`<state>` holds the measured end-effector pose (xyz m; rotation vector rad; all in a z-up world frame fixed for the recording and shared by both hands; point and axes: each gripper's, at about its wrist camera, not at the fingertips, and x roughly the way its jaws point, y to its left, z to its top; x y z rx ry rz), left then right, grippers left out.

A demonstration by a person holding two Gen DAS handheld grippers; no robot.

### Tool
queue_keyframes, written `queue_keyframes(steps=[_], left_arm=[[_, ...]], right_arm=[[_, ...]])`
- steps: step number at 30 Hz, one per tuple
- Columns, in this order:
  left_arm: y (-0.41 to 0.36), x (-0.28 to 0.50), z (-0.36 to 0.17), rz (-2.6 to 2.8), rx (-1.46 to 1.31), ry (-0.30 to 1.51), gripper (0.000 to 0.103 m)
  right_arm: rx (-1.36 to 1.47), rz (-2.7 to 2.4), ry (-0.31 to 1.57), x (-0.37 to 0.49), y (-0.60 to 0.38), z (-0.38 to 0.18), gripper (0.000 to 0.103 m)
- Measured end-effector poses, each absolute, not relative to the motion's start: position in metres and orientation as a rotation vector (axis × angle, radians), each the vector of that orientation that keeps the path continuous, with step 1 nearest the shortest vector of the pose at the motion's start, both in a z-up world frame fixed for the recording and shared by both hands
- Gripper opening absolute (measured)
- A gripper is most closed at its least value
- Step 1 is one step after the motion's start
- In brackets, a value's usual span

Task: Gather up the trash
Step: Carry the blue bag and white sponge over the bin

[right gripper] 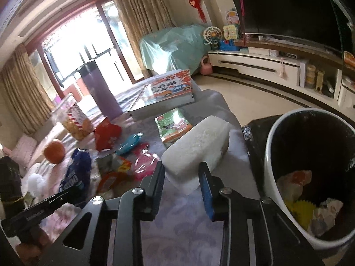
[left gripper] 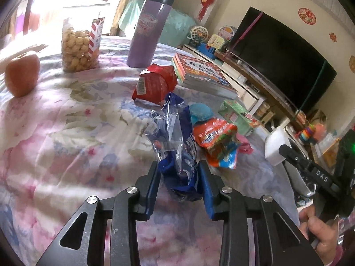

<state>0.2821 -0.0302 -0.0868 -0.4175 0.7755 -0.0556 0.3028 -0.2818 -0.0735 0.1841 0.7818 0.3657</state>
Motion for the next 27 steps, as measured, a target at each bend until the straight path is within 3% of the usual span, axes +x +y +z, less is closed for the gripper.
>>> queue_keyframes(steps=[23, 27], left_arm=[[-0.086, 0.235, -0.073, -0.167, -0.320, 0.814, 0.033], [-0.090, 0.233, -0.076, -0.166, -0.316, 0.826, 0.033]], right_arm=[[0.205, 0.498, 0.816, 0.228, -0.302, -0.072, 0.031], [0.180, 0.501, 0.862, 0.226, -0.298, -0.082, 0.036]])
